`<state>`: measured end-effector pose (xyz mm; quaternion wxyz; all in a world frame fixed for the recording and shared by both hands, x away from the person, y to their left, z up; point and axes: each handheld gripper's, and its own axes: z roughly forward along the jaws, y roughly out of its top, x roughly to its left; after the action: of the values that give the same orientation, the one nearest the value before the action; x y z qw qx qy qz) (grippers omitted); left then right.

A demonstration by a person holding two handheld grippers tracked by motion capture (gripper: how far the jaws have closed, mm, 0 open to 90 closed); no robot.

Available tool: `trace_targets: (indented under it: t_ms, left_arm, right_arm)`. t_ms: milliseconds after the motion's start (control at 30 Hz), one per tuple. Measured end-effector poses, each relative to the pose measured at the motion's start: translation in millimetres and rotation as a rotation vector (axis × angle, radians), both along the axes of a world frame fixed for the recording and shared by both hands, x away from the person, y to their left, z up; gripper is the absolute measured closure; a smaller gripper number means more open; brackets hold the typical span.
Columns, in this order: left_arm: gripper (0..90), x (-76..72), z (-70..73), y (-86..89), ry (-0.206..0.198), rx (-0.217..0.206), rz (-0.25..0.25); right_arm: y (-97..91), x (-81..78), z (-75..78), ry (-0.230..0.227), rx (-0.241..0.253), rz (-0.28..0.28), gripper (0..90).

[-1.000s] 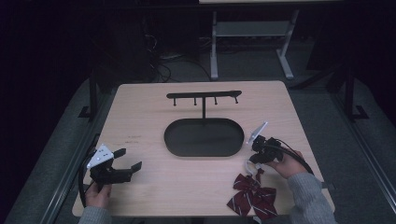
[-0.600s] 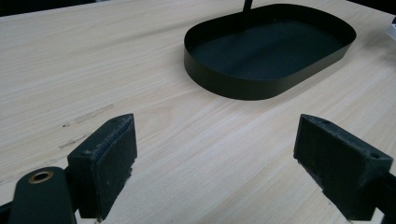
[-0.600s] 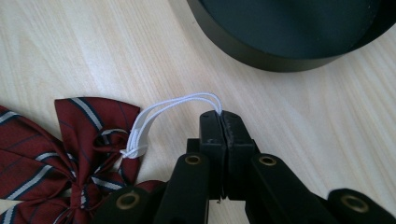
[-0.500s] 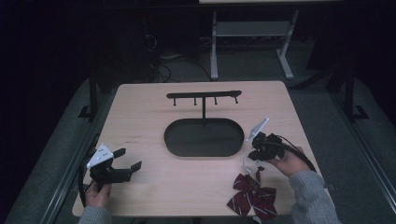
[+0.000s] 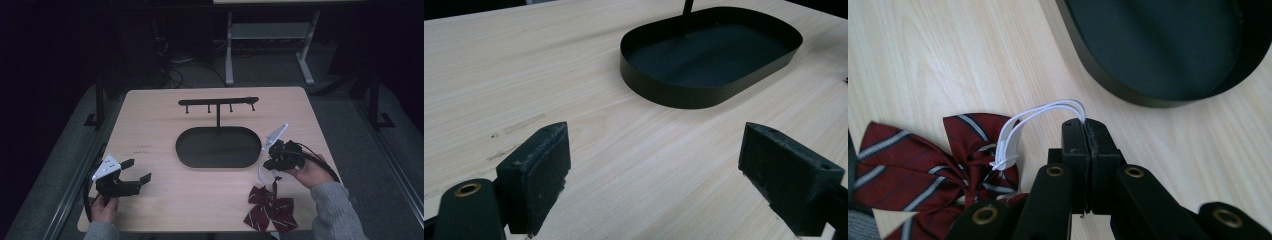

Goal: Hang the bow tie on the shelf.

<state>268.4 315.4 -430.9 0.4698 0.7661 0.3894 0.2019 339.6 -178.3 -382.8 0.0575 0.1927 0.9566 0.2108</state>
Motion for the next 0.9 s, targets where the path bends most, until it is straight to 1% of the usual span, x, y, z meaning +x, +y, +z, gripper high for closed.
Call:
trace_targets:
  t_ms: [100,167,267,433,467,500,633,733,900]
  left_arm:
    - [13.0,0.0,-0.2,-0.7,-0.003,-0.005,-0.002]
    - [13.0,-0.2,0.0,-0.2,0.000,-0.004,-0.001]
    - [13.0,-0.5,-0.1,0.1,-0.001,-0.014,0.004]
    - [13.0,-0.2,-0.1,-0.2,0.001,-0.013,0.003]
    - [13.0,-0.2,-0.1,-0.2,0.001,-0.013,0.003]
    - [13.0,0.3,0.0,-0.1,-0.001,-0.005,-0.003]
    - [13.0,0.5,0.0,-0.3,-0.005,-0.001,-0.005]
    - [13.0,0.1,0.1,0.0,-0.006,-0.009,0.000]
    - [13.0,-0.1,0.0,0.4,-0.007,-0.012,0.003]
  right_arm:
    - [1.5,-1.3,5.7,-0.009,0.013,0.010,88.2]
    - [2.5,-1.8,8.1,-0.006,0.023,0.017,88.2]
    - [4.4,-2.4,11.4,-0.012,0.026,0.029,88.2]
    - [7.8,-3.9,19.2,-0.024,0.039,0.042,88.2]
    - [8.4,-3.9,21.1,-0.028,0.041,0.045,88.2]
    - [9.4,-4.0,22.9,-0.028,0.041,0.044,88.2]
    - [13.2,-4.1,28.4,-0.033,0.040,0.059,88.2]
    - [18.6,-3.8,36.0,-0.049,0.040,0.075,88.2]
    - [24.0,-2.8,44.4,-0.058,0.046,0.084,88.2]
